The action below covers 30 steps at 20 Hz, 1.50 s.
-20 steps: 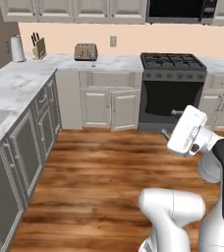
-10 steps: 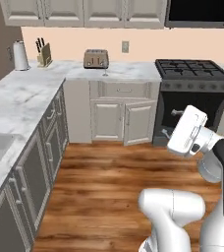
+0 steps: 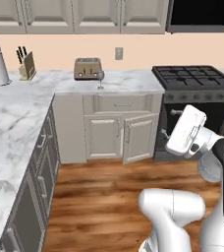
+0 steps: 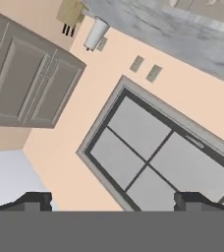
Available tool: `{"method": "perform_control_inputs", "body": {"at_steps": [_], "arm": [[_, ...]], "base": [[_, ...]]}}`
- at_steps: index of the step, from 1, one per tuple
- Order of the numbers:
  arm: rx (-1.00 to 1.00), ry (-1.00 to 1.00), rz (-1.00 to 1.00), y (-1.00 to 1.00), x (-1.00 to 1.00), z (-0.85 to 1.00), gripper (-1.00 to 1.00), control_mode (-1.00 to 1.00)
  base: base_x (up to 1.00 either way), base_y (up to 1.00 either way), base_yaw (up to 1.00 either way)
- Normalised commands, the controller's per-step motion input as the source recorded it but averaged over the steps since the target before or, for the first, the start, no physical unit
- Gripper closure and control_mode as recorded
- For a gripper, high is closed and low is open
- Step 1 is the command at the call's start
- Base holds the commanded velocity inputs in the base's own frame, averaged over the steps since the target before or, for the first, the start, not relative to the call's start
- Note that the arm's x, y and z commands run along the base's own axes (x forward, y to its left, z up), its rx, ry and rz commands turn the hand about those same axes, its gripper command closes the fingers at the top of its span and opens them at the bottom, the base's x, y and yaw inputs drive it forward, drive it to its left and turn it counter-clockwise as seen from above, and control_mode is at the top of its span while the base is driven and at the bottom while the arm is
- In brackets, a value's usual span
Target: Retrieve the wine glasses from the counter and place one next to each plate.
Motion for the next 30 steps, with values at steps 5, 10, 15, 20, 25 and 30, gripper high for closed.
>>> {"method": "perform_control_inputs", "body": {"at_steps": [5, 10, 15, 20, 25, 30], "arm": [[0.00, 0.00, 0.00, 0.00, 0.00, 0.00, -1.00, 1.00], [0.00, 0.00, 0.00, 0.00, 0.00, 0.00, -1.00, 1.00], [0.00, 0.00, 0.00, 0.00, 0.00, 0.00, -1.00, 1.00], [0.00, 0.00, 0.00, 0.00, 0.00, 0.00, -1.00, 1.00], [0.00, 0.00, 0.00, 0.00, 0.00, 0.00, -1.00, 1.00], [0.00, 0.00, 0.00, 0.00, 0.00, 0.00, -1.00, 1.00]], "base": [[1.00, 0.53, -0.31], [1.00, 0.04, -0.24], [1.00, 0.65, -0.14], [1.00, 0.96, 0.04], [0.66, 0.08, 0.27], [0.12, -0.48, 0.09]]}}
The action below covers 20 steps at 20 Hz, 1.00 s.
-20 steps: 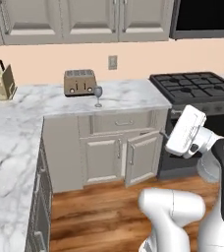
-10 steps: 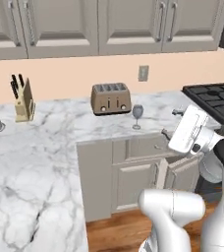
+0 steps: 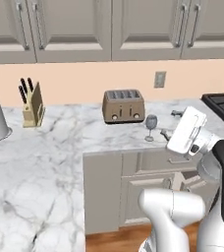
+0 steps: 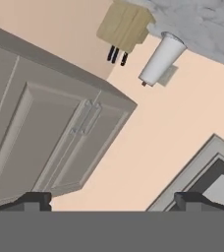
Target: Retrieve the wine glasses from the counter and place one next to each plate.
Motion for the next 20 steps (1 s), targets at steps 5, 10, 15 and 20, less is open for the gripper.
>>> {"method": "perform_control_inputs", "body": {"at_steps": [5, 10, 15, 20], "arm": [[0.00, 0.00, 0.00, 0.00, 0.00, 0.00, -1.00, 1.00], [0.00, 0.00, 0.00, 0.00, 0.00, 0.00, -1.00, 1.00], [0.00, 0.00, 0.00, 0.00, 0.00, 0.00, -1.00, 1.00], [0.00, 0.00, 0.00, 0.00, 0.00, 0.00, -1.00, 1.00]], "base": [[0.25, -0.15, 0.33], [0.09, -0.50, 0.49], [-0.09, -0.86, 0.23], [0.04, -0.69, 0.00]]}}
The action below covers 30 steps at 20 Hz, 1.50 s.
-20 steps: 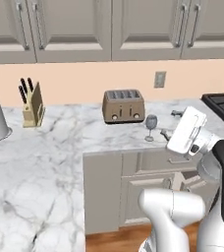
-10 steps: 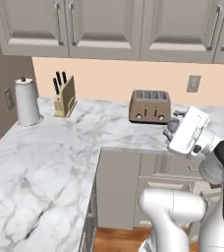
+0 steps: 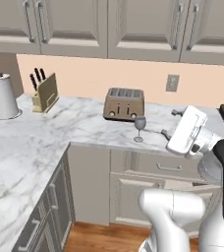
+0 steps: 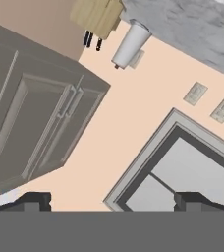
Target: Retrieve the wine glasses from the counter and place one next to each plate.
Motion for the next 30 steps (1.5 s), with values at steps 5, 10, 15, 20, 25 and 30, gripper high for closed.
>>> {"method": "perform_control_inputs", "body": {"at_steps": [5, 10, 15, 20, 25, 30], "arm": [[0.00, 0.00, 0.00, 0.00, 0.00, 0.00, -1.00, 1.00], [0.00, 0.00, 0.00, 0.00, 0.00, 0.00, -1.00, 1.00], [0.00, 0.00, 0.00, 0.00, 0.00, 0.00, -1.00, 1.00], [0.00, 0.00, 0.00, 0.00, 0.00, 0.00, -1.00, 1.00], [0.00, 0.00, 0.00, 0.00, 0.00, 0.00, -1.00, 1.00], [0.00, 0.00, 0.00, 0.00, 0.00, 0.00, -1.00, 1.00]], "base": [[0.40, -0.61, 0.00], [0.40, -0.60, 0.04], [0.33, 0.21, 0.14], [0.33, 0.45, 0.23], [0.11, 0.00, 0.16], [0.31, 0.00, 0.13]]}}
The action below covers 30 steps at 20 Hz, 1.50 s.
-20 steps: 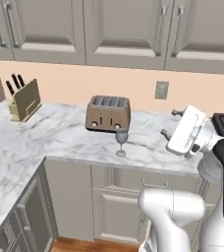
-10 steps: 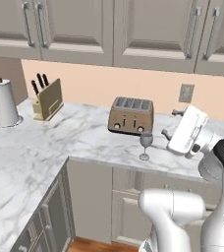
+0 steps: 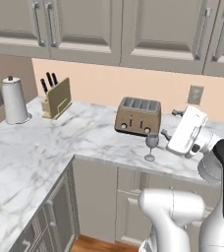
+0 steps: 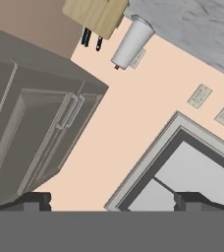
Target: Retrieve the wine glasses from the counter and place one next to each plate.
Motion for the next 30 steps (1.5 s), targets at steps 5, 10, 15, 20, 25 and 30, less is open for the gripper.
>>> {"method": "perform_control_inputs", "body": {"at_steps": [5, 10, 15, 20, 25, 30], "arm": [[0.00, 0.00, 0.00, 0.00, 0.00, 0.00, -1.00, 1.00], [0.00, 0.00, 0.00, 0.00, 0.00, 0.00, -1.00, 1.00], [0.00, 0.00, 0.00, 0.00, 0.00, 0.00, -1.00, 1.00], [0.00, 0.00, 0.00, 0.00, 0.00, 0.00, -1.00, 1.00], [0.00, 0.00, 0.00, 0.00, 0.00, 0.00, -1.00, 1.00], [0.00, 0.00, 0.00, 0.00, 0.00, 0.00, -1.00, 1.00]], "base": [[0.33, 0.00, 0.19], [0.10, 0.00, 0.16], [0.00, 0.00, 0.15], [0.05, -0.02, 0.07], [0.08, 0.00, 0.01], [0.00, -0.05, 0.00]]}}
